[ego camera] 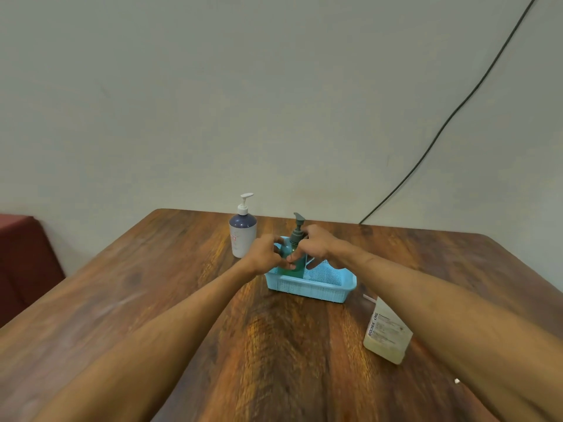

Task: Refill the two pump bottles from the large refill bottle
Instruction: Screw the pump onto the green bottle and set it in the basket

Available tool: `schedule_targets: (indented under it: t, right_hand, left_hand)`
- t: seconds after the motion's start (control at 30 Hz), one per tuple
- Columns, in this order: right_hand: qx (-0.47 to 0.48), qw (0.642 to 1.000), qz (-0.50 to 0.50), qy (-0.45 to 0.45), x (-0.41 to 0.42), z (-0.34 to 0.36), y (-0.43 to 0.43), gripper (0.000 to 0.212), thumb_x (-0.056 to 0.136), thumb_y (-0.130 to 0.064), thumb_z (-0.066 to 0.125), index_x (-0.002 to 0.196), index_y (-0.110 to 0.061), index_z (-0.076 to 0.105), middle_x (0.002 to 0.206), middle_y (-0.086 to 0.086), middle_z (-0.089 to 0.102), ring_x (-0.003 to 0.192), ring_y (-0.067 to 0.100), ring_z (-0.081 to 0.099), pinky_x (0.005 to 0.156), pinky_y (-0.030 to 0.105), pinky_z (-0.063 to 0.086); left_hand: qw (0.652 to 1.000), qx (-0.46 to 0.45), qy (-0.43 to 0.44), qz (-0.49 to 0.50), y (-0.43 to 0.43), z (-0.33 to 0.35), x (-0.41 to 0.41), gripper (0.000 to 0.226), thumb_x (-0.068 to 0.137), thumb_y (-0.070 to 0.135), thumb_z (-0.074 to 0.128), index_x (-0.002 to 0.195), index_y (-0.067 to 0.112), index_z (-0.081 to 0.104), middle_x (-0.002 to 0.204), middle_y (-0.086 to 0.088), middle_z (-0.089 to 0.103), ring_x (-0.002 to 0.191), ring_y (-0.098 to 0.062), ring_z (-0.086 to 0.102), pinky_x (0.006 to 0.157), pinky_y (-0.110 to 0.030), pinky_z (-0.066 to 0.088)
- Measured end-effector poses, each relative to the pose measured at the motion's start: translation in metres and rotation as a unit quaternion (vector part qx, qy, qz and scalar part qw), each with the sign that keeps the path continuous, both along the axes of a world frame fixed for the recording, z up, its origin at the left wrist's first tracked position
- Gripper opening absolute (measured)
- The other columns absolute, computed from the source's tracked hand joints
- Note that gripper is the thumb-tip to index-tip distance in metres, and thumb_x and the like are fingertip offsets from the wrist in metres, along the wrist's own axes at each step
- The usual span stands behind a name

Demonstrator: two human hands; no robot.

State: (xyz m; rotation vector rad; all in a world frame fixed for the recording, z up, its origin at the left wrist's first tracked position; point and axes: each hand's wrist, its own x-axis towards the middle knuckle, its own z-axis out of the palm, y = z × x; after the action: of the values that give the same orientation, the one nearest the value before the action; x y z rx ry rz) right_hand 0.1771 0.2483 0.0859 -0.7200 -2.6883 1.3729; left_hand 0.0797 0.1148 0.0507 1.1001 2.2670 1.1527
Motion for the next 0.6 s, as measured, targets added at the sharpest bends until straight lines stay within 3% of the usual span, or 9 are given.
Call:
schedule_targets:
  t: [0.1, 0.33, 0.4, 0.6]
  right_hand:
    - [0.002, 1.0, -0.008, 0.015, 0.003, 0.0, -0.005, 0.043, 0.077, -0.004, 0.081, 0.115, -0.01, 0.062, 0.107, 0.009, 0.07, 0.101, 0.031, 0.068, 0.085, 0.045, 0.062]
    - [0.015, 0.999, -0.023, 0.036, 0.006, -0.006, -0.013, 0.047, 0.075, -0.004, 0.083, 0.117, -0.011, 0.062, 0.109, 0.008, 0.069, 0.1, 0.029, 0.068, 0.072, 0.035, 0.062]
    - [0.017, 0.999, -0.026, 0.043, 0.006, -0.009, -0.014, 0.045, 0.074, -0.004, 0.083, 0.115, -0.011, 0.064, 0.106, 0.006, 0.068, 0.097, 0.027, 0.067, 0.072, 0.035, 0.062]
    - [0.015, 0.997, -0.052, 0.058, 0.005, -0.017, -0.012, 0.043, 0.074, -0.006, 0.084, 0.111, -0.011, 0.064, 0.098, -0.001, 0.065, 0.09, 0.02, 0.064, 0.072, 0.036, 0.062]
  left_hand:
    - [1.0, 0.006, 0.002, -0.002, -0.005, 0.002, 0.001, 0.063, 0.071, 0.01, 0.088, 0.126, 0.001, 0.059, 0.111, -0.012, 0.072, 0.104, -0.025, 0.068, 0.093, -0.043, 0.057]
    - [1.0, 0.012, -0.007, -0.006, -0.01, -0.003, 0.003, 0.064, 0.073, 0.004, 0.085, 0.131, -0.001, 0.057, 0.114, -0.014, 0.071, 0.103, -0.024, 0.068, 0.092, -0.035, 0.057]
    - [1.0, 0.007, 0.006, -0.007, -0.013, -0.005, 0.004, 0.07, 0.073, 0.006, 0.086, 0.135, -0.001, 0.054, 0.122, -0.014, 0.068, 0.11, -0.024, 0.065, 0.092, -0.032, 0.055]
    - [0.997, -0.002, 0.074, 0.026, -0.026, -0.014, 0.0, 0.095, 0.066, 0.028, 0.092, 0.146, 0.012, 0.044, 0.148, -0.006, 0.05, 0.135, -0.024, 0.046, 0.107, -0.039, 0.043]
